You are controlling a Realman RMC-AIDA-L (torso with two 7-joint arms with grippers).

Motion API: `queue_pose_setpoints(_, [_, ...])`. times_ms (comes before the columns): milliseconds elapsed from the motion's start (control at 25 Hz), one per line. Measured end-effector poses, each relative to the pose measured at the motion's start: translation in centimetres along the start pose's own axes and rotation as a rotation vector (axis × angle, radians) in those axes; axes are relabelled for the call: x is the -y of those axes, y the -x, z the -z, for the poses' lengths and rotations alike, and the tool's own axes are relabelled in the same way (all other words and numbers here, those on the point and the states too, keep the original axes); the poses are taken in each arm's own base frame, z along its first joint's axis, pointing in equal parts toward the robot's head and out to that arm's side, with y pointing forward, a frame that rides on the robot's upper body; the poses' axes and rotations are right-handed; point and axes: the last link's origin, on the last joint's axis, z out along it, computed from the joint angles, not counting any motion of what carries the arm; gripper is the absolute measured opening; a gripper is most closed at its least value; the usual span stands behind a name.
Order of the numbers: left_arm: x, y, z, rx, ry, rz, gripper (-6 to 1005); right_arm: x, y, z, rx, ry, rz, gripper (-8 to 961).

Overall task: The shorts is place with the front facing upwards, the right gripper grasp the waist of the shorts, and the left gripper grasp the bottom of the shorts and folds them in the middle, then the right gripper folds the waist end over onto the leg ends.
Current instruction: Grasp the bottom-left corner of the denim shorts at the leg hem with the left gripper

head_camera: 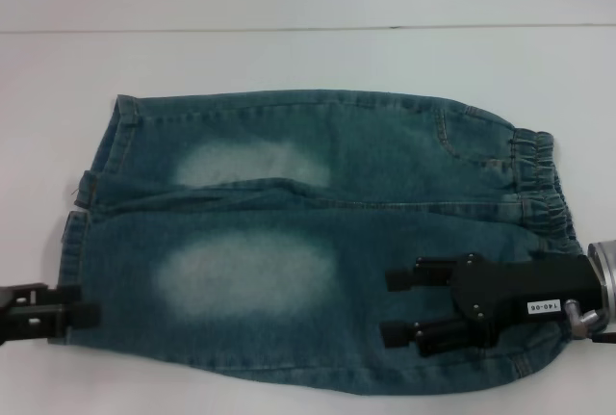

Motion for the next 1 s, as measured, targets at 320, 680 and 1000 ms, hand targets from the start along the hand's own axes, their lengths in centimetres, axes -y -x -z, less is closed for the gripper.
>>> queue_pose_setpoints(320, [1.1,0.4,1.1,0.045,-0.107,0.095,825,-0.1,-0.2,0.0,0.009,0.001,0.015,941])
queue_pose_setpoints(680, [2.5,0.3,0.6,0.052,-0.190,0.171,816,-0.1,-0.3,0.2,0.010,-0.006,0.031,940])
queue_pose_setpoints(1000, [3.3,0.2,0.4,0.084,-0.252,0.260,806,0.0,-0.2,0.3,0.009,-0.012,0.035,941])
